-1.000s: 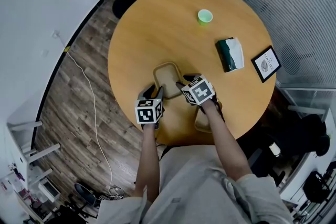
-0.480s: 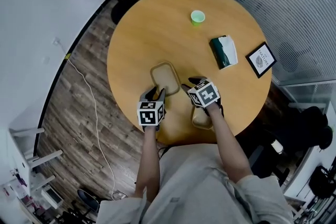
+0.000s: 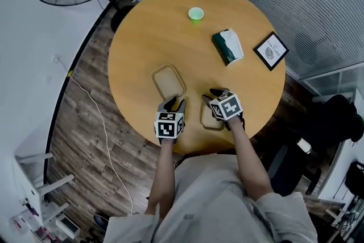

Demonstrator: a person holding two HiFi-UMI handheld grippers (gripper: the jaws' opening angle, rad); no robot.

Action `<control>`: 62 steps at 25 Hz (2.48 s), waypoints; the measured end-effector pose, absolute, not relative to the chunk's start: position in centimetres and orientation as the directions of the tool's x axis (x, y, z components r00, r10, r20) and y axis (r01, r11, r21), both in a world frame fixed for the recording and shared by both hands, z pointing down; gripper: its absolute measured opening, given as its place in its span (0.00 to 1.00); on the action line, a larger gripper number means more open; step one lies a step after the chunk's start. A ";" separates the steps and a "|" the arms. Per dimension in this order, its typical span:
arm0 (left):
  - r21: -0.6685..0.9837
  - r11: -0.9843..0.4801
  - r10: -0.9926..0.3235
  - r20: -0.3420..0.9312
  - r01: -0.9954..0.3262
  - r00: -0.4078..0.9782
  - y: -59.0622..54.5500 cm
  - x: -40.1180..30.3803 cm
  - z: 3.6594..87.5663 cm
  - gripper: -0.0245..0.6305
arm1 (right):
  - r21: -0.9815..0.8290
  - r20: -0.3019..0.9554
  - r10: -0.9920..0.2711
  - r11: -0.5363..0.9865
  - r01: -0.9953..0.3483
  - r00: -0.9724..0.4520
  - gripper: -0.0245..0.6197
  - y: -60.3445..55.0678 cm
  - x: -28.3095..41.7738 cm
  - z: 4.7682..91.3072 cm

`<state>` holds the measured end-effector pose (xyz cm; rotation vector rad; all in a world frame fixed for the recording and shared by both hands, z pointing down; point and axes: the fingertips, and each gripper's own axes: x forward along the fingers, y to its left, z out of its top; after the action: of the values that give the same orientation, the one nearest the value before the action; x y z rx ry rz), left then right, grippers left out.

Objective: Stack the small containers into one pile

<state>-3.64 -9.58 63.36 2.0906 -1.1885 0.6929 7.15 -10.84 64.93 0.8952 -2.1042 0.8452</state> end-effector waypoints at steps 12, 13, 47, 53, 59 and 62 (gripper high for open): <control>0.324 -0.574 -0.364 0.722 -0.752 0.588 -5.7 4.9 66.2 0.26 | -0.294 0.787 -0.436 0.355 -0.887 -0.435 0.29 -5.6 15.1 65.7; 0.331 -0.583 -0.343 0.728 -0.742 0.594 -5.1 5.4 66.7 0.26 | -0.297 0.788 -0.440 0.341 -0.892 -0.431 0.29 -5.1 15.6 65.8; 0.347 -0.565 -0.330 0.737 -0.749 0.590 -2.6 5.6 66.9 0.26 | -0.333 0.759 -0.418 0.409 -0.849 -0.499 0.27 -2.0 12.4 66.2; 0.343 -0.529 -0.387 0.716 -0.776 0.581 -3.4 4.0 65.4 0.26 | -0.317 0.735 -0.433 0.460 -0.829 -0.521 0.26 -3.5 10.9 64.9; 0.341 -0.495 -0.443 0.692 -0.799 0.570 -4.1 2.7 64.1 0.26 | -0.304 0.700 -0.461 0.499 -0.812 -0.545 0.25 -4.6 9.6 63.4; 0.337 -0.486 -0.463 0.683 -0.806 0.565 -4.4 2.3 63.6 0.26 | -0.302 0.690 -0.468 0.508 -0.807 -0.553 0.25 -5.0 9.3 62.8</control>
<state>2.32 -4.45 63.55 2.1502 -1.0117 0.6837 9.31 -5.00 62.84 1.0400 -2.2192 0.8363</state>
